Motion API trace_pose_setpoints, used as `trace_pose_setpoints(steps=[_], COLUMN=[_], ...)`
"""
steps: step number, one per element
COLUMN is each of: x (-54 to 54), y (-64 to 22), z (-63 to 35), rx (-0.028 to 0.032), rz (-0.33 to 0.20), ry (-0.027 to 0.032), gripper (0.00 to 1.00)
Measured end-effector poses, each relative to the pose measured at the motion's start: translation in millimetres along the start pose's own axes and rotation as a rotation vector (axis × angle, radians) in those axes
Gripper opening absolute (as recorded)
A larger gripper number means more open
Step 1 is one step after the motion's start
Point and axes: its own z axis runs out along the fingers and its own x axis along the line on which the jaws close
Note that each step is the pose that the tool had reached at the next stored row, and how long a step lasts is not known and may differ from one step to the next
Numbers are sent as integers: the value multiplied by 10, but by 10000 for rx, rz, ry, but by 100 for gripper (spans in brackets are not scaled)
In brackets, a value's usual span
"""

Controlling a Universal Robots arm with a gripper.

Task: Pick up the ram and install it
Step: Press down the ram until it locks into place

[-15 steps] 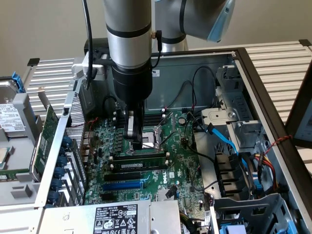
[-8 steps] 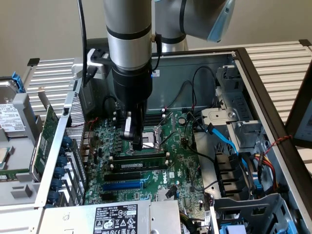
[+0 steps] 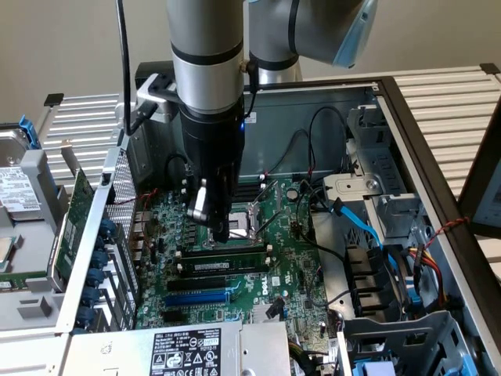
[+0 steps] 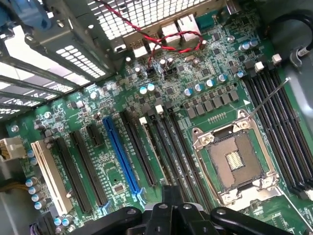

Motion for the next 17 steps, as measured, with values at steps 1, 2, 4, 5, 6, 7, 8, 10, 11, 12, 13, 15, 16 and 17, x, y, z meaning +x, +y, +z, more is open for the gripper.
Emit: trace_pose_setpoints(steps=[1, 2, 4, 5, 6, 7, 8, 10, 11, 12, 13, 15, 16, 17], x=[0, 0, 0, 0, 0, 0, 0, 0, 0, 0, 0, 0, 0, 0], y=[0, 0, 0, 0, 0, 0, 0, 0, 0, 0, 0, 0, 0, 0], z=[1, 2, 3, 4, 4, 5, 6, 7, 8, 9, 9, 10, 11, 11], rx=[-2, -4, -8, -10, -12, -14, -15, -19, -21, -23, -25, -28, -30, -32], rz=[176, 346, 691, 858, 1028, 1200, 1370, 1710, 1882, 2050, 2217, 2555, 2719, 2881], ry=[-2, -4, -7, -8, -10, -11, -13, -16, -17, -19, -20, -23, -26, -26], gripper=[11, 11, 11, 11, 11, 11, 11, 11, 11, 11, 11, 11, 11, 11])
